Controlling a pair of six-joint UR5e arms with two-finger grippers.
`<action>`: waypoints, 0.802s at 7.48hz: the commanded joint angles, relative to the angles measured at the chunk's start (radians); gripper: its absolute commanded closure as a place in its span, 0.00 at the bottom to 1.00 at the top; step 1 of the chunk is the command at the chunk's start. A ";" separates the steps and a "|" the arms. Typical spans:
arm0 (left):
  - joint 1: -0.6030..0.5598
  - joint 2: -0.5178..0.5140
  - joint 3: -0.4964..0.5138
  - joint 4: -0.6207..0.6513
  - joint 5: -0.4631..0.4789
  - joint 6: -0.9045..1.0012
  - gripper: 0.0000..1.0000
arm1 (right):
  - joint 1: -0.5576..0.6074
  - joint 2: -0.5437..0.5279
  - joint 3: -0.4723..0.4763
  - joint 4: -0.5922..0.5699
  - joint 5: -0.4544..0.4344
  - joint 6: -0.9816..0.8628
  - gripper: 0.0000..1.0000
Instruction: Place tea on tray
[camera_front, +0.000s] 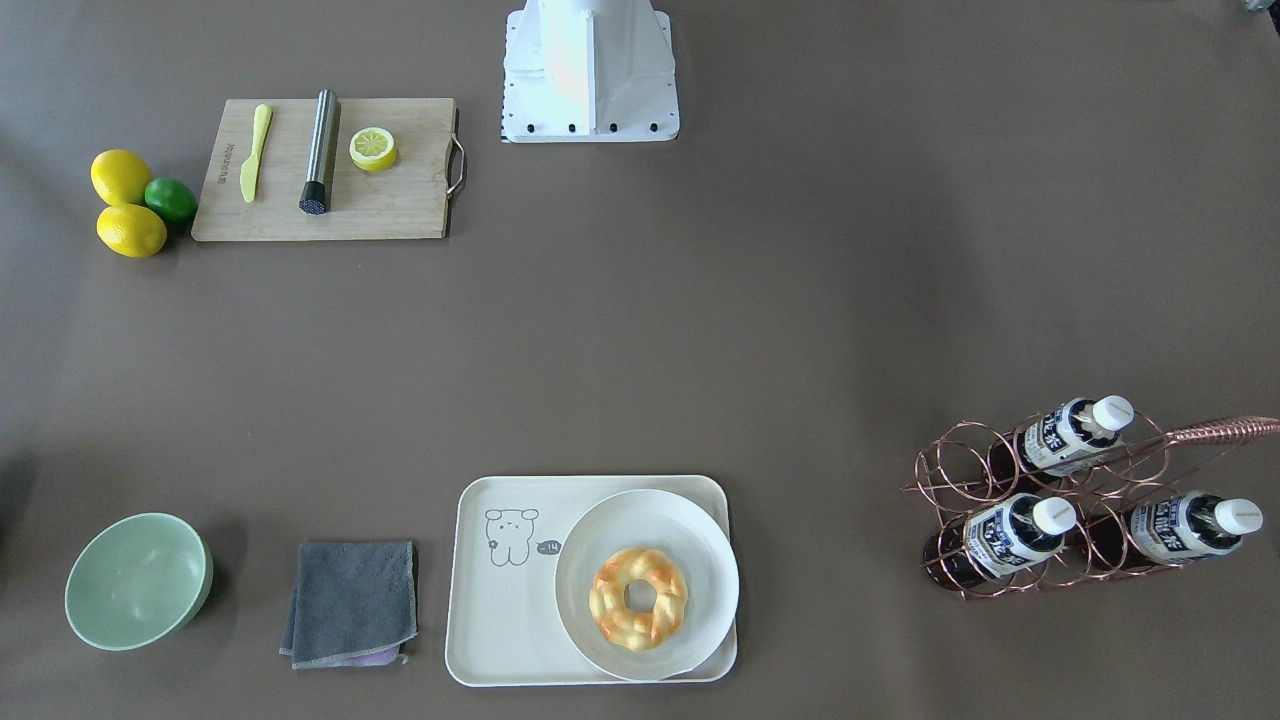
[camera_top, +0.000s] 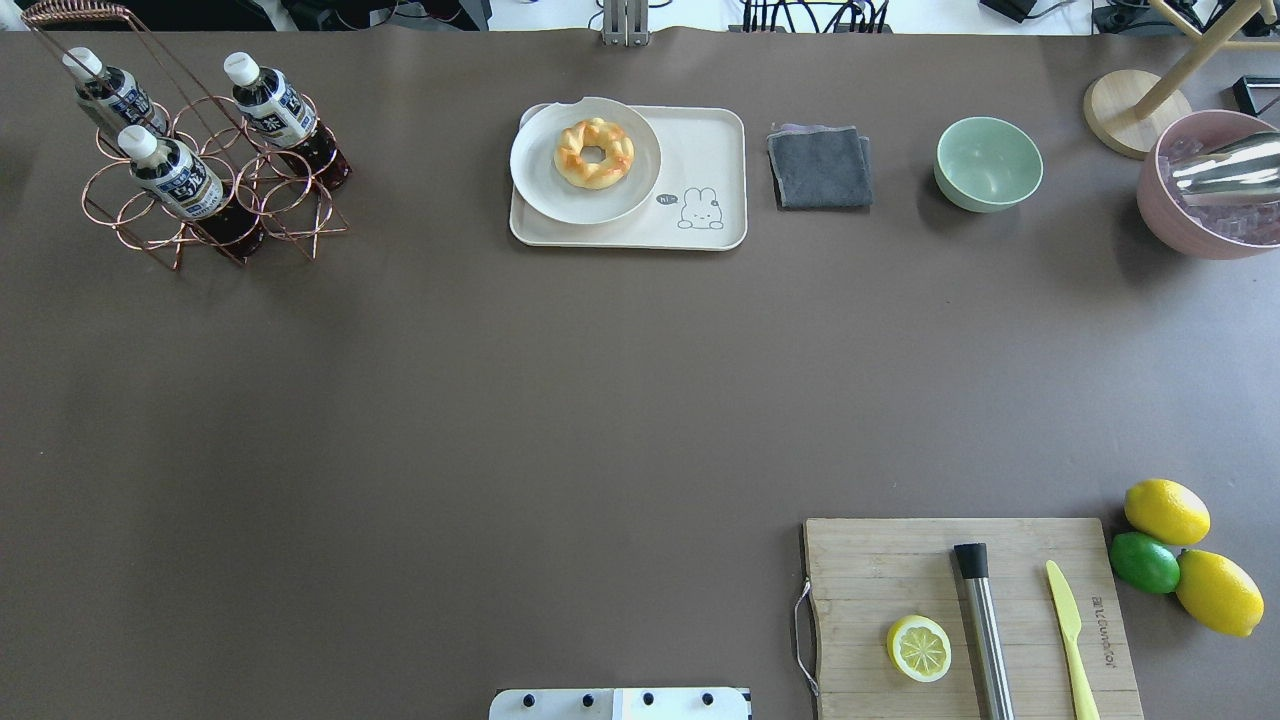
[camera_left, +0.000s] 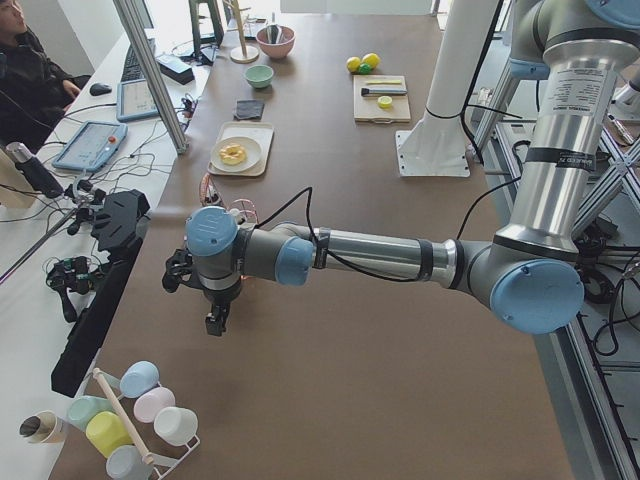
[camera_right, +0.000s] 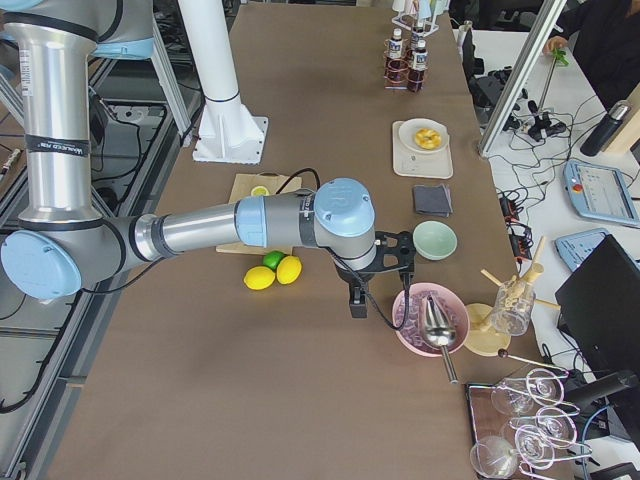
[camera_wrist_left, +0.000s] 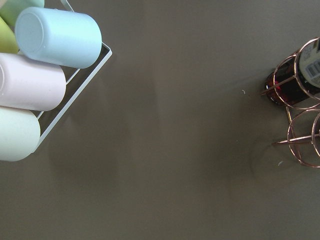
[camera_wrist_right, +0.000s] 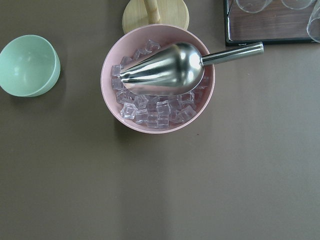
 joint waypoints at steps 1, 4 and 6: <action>-0.005 0.013 -0.005 -0.065 -0.005 -0.003 0.02 | 0.001 0.002 0.016 -0.001 0.002 0.000 0.00; 0.003 0.001 -0.043 -0.078 -0.019 -0.009 0.02 | 0.001 -0.003 0.019 0.000 0.002 0.000 0.00; 0.053 0.008 -0.118 -0.069 -0.010 -0.111 0.02 | 0.002 -0.005 0.019 0.000 0.001 0.000 0.00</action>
